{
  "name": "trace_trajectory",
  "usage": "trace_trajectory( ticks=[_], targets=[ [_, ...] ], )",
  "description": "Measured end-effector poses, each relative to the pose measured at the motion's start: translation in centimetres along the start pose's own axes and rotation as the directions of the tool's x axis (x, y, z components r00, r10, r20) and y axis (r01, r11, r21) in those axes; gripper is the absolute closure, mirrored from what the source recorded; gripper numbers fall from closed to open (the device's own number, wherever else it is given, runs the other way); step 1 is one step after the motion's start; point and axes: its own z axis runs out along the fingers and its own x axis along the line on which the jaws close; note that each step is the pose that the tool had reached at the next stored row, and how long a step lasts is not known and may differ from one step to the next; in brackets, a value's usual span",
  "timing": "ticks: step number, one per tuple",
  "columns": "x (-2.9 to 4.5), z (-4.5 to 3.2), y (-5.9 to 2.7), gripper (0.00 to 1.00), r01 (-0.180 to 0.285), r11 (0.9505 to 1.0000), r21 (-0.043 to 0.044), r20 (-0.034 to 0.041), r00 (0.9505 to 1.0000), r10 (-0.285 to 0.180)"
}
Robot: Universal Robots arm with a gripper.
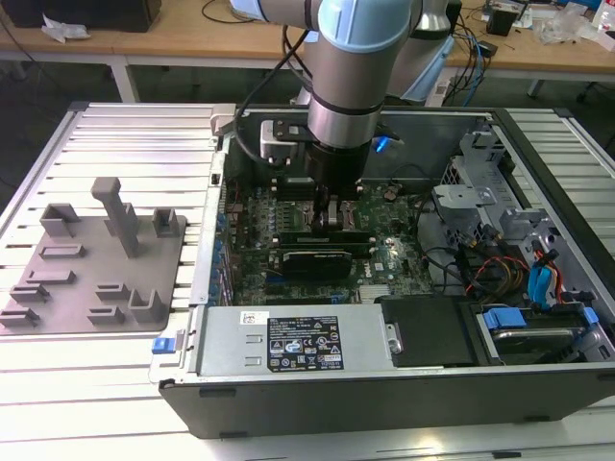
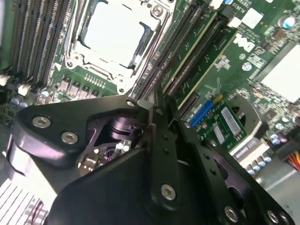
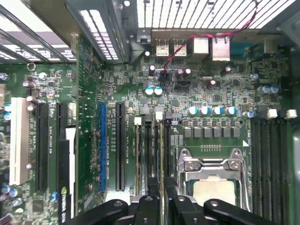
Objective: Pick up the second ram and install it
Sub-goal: 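Insert the second ram into the second slot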
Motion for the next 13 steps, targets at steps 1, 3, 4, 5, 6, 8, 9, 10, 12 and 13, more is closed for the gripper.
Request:
trace_trajectory(
  ticks=[1,3,4,5,6,8,9,10,12,13],
  targets=[
    [-0.03,-0.77,0.04,0.83,0.000,1.0000,0.0021,-0.0001,1.0000,0.000],
    [-0.05,-1.63,0.08,0.83,0.000,1.0000,0.0046,0.0000,1.0000,0.000],
    [-0.06,-1.93,0.09,0.83,0.000,1.0000,0.0051,0.0001,1.0000,0.000],
    [-0.06,-1.93,0.02,0.83,0.000,1.0000,0.0051,0.0002,1.0000,0.000],
    [-0.06,-1.94,-0.15,0.83,0.000,1.0000,0.0051,0.0000,1.0000,0.000],
    [-0.07,-1.99,-1.00,0.83,0.000,1.0000,0.0050,-0.0001,1.0000,0.000],
    [-0.07,-2.00,-1.19,0.83,0.000,1.0000,0.0050,-0.0001,1.0000,0.000],
    [-0.07,-1.99,-1.20,0.83,0.000,1.0000,0.0051,0.0001,1.0000,0.000],
    [-0.07,-2.00,-1.22,0.83,0.000,1.0000,0.0050,0.0000,1.0000,0.000],
    [-0.08,-2.00,-1.23,0.85,0.000,1.0000,0.0051,0.0000,1.0000,0.000]
  ],
)
